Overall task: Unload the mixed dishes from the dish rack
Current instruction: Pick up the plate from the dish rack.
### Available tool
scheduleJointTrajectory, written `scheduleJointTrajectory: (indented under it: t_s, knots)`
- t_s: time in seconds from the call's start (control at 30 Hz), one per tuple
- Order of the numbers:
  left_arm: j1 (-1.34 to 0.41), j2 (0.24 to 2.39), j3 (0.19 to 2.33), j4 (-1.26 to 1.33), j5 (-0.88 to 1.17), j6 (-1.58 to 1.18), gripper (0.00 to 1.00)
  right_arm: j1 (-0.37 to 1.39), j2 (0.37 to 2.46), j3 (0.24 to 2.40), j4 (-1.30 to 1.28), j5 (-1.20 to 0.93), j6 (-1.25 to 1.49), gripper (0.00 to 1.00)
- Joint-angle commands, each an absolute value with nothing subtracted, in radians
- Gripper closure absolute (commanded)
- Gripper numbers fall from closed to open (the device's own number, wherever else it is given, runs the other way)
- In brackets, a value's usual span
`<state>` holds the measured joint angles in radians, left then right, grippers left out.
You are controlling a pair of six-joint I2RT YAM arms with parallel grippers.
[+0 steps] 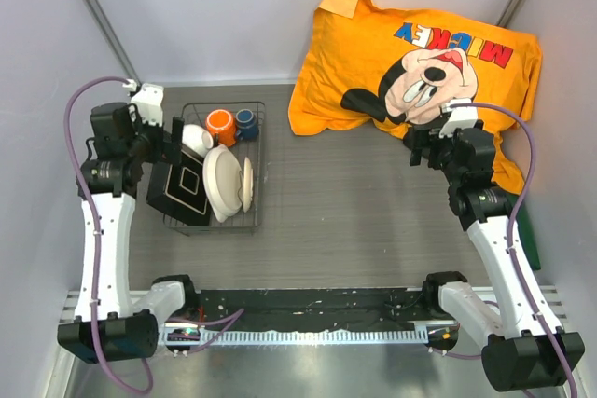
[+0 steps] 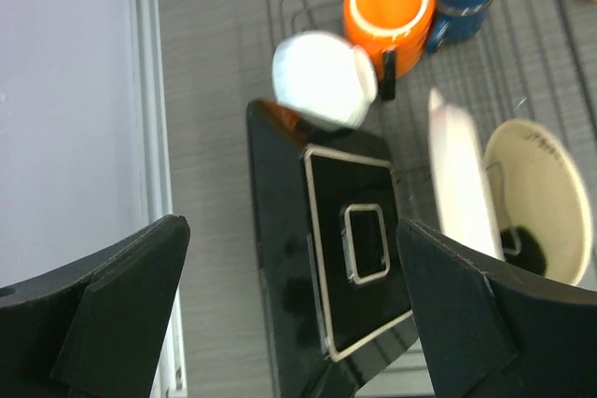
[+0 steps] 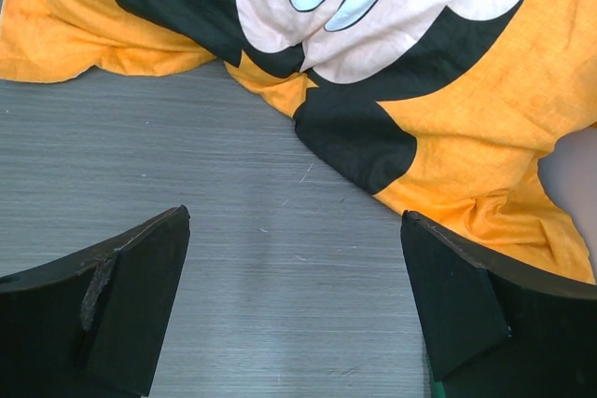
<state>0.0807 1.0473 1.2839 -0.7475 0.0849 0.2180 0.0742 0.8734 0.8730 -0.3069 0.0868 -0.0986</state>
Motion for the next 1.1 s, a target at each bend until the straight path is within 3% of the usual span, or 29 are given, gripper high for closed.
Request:
scheduleJointTrajectory:
  t_s: [0.0,0.23,0.8,1.07]
  knots:
    - [0.188,1.089,1.351,-0.894,0.127,0.301,0.00,0.072,0.882,0.905,-0.307,0.052,-0.104,0.00]
    - [0.311,1.183,1.367,-1.019,0.304,0.367,0.01,0.071,0.879,0.905,-0.310,0.044,-0.106,0.00]
    - [0.314,1.275,1.295,-0.994,0.405,0.362,0.02,0.072,0.891,0.905,-0.308,0.032,-0.112,0.01]
    - [0.313,1.318,1.259,-0.957,0.419,0.350,0.09,0.071,0.885,0.904,-0.310,0.032,-0.117,0.00]
